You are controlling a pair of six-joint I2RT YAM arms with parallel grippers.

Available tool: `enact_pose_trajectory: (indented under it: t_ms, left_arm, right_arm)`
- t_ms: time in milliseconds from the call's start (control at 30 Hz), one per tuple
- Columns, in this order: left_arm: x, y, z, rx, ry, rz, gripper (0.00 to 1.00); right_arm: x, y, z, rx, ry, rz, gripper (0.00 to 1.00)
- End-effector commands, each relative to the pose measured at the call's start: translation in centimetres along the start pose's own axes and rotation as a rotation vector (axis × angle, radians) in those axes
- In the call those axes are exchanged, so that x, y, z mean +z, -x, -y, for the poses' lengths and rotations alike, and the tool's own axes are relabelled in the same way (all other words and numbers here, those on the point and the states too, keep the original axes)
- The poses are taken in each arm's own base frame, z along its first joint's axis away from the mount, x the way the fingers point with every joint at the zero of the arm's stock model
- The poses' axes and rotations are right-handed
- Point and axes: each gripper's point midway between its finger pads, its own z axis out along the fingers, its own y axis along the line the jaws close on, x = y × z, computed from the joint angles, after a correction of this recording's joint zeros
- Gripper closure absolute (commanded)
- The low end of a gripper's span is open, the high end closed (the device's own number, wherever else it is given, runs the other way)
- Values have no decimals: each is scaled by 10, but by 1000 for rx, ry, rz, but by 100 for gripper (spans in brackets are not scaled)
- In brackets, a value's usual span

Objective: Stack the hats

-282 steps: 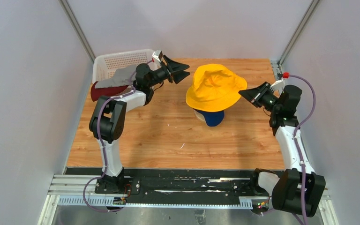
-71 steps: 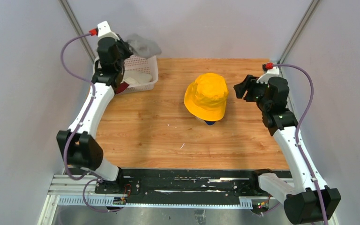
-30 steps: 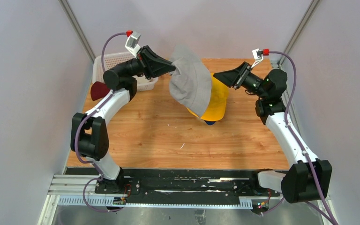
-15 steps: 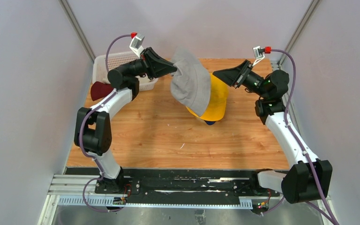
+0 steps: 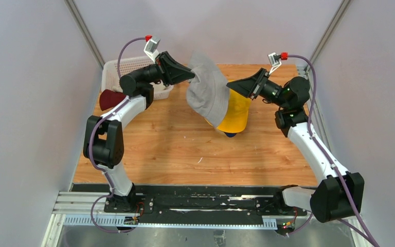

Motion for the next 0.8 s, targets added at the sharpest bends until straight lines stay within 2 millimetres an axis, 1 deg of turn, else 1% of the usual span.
enact_pose_trajectory:
  t_ms: [0, 233, 433, 600, 767]
  left_arm:
    - [5, 12, 18, 96, -53, 1, 100]
    - [7, 14, 23, 104, -63, -7, 100]
    - [6, 14, 24, 104, -62, -6, 100]
    - [6, 12, 23, 99, -61, -8, 100]
    - [6, 13, 21, 96, -61, -8, 100]
  right_arm:
    - [3, -3, -1, -20, -2, -7, 57]
    - [-2, -5, 3, -40, -54, -5, 58]
    - [0, -8, 9, -16, -49, -16, 58]
    - [7, -10, 10, 13, -12, -25, 58]
    - [23, -18, 9, 33, 25, -58, 58]
